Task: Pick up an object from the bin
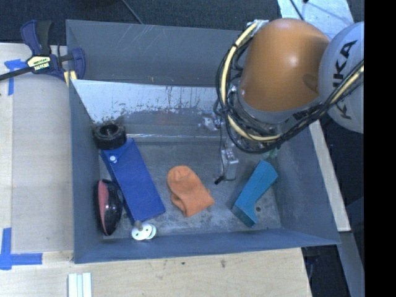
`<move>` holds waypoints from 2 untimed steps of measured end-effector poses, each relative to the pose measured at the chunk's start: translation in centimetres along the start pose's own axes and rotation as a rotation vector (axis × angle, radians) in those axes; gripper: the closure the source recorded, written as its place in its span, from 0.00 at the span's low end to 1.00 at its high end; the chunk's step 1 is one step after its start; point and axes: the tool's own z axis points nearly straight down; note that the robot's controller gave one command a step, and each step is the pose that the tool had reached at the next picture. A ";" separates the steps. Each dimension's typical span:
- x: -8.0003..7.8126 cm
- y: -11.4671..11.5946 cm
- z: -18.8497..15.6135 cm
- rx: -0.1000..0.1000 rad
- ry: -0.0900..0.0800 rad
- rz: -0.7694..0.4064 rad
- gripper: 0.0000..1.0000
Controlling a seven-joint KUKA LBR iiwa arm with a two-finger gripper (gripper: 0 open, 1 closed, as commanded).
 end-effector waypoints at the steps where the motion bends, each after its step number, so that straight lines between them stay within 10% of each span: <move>1: 2.7 0.3 6.2 -0.001 0.008 0.024 0.00; 2: 1.6 2.3 8.9 -0.002 0.014 -0.061 0.00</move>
Offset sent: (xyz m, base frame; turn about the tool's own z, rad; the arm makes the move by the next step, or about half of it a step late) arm -0.0145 0.0258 -0.0899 -0.0716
